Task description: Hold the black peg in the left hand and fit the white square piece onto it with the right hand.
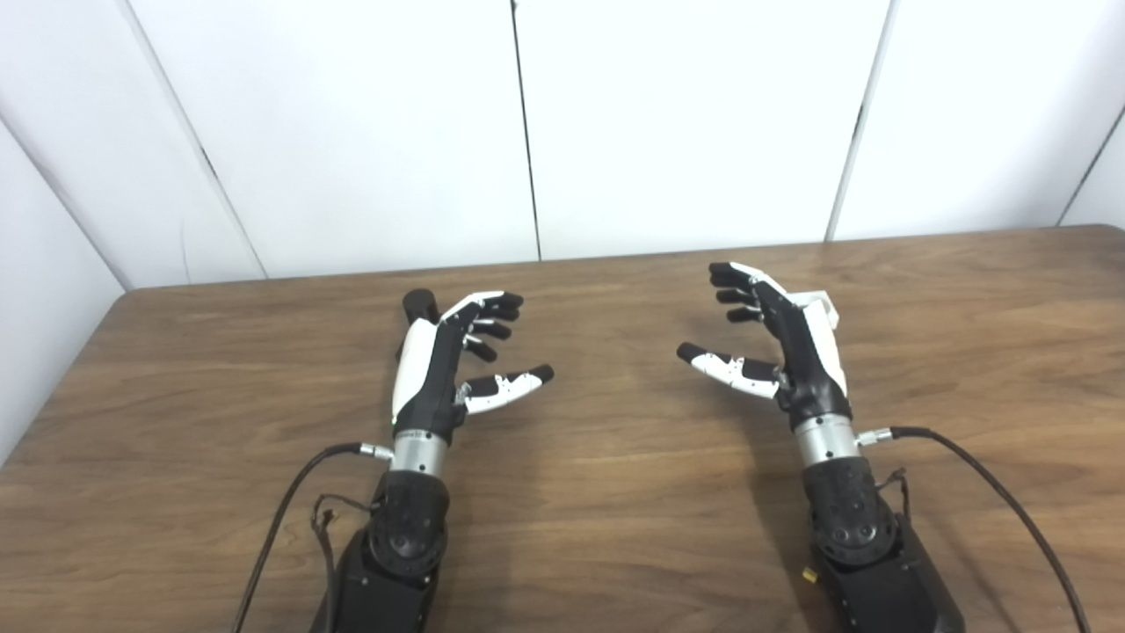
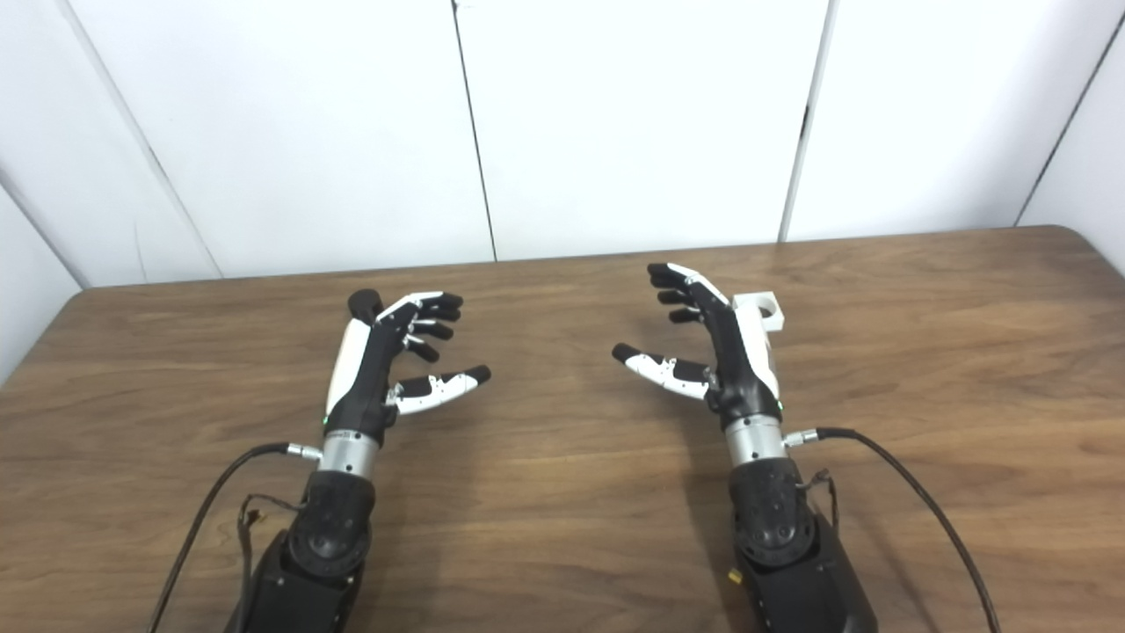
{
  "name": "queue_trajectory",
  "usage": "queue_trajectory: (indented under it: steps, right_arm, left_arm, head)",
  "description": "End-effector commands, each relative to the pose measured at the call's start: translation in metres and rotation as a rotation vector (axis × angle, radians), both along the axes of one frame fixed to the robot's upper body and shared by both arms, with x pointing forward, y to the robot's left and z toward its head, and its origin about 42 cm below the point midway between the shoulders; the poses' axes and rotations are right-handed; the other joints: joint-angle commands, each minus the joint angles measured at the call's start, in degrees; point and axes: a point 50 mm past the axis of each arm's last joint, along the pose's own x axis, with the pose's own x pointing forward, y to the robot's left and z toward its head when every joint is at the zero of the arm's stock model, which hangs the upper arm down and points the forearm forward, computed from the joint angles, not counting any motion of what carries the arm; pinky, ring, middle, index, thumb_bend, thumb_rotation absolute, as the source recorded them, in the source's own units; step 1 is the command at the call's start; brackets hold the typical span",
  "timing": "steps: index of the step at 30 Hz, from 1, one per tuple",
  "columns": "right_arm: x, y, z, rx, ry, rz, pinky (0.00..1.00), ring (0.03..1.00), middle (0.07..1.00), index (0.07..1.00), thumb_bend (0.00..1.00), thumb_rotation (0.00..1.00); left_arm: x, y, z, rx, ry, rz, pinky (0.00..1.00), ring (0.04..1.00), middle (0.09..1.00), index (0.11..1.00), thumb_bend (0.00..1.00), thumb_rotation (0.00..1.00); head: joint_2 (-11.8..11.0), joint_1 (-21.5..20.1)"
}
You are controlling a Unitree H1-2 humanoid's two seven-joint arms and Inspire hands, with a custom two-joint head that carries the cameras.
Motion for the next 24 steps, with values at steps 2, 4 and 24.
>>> queue_trajectory:
  steps: [2, 4, 24]
  right_arm:
    - [-0.004, -0.001, 0.007, -0.013, -0.032, 0.012, 0.70, 0.750, 0.771, 0.767, 0.68, 0.14]
    - [-0.006, -0.002, 0.007, -0.010, -0.028, 0.018, 0.70, 0.754, 0.774, 0.770, 0.68, 0.13]
    - [-0.014, -0.008, 0.001, 0.003, -0.018, 0.019, 0.69, 0.754, 0.775, 0.769, 0.68, 0.14]
  left_arm:
    - [0.002, 0.002, 0.021, -0.002, -0.063, -0.008, 0.52, 0.642, 0.698, 0.682, 0.73, 0.07]
    - [0.001, 0.003, 0.020, -0.002, -0.058, -0.007, 0.51, 0.636, 0.694, 0.680, 0.73, 0.06]
    - [-0.005, -0.003, 0.015, 0.009, -0.028, -0.009, 0.51, 0.634, 0.704, 0.687, 0.71, 0.06]
  head:
    - [0.8, 0.1]
    - [1.1, 0.2]
    - [1.4, 5.8]
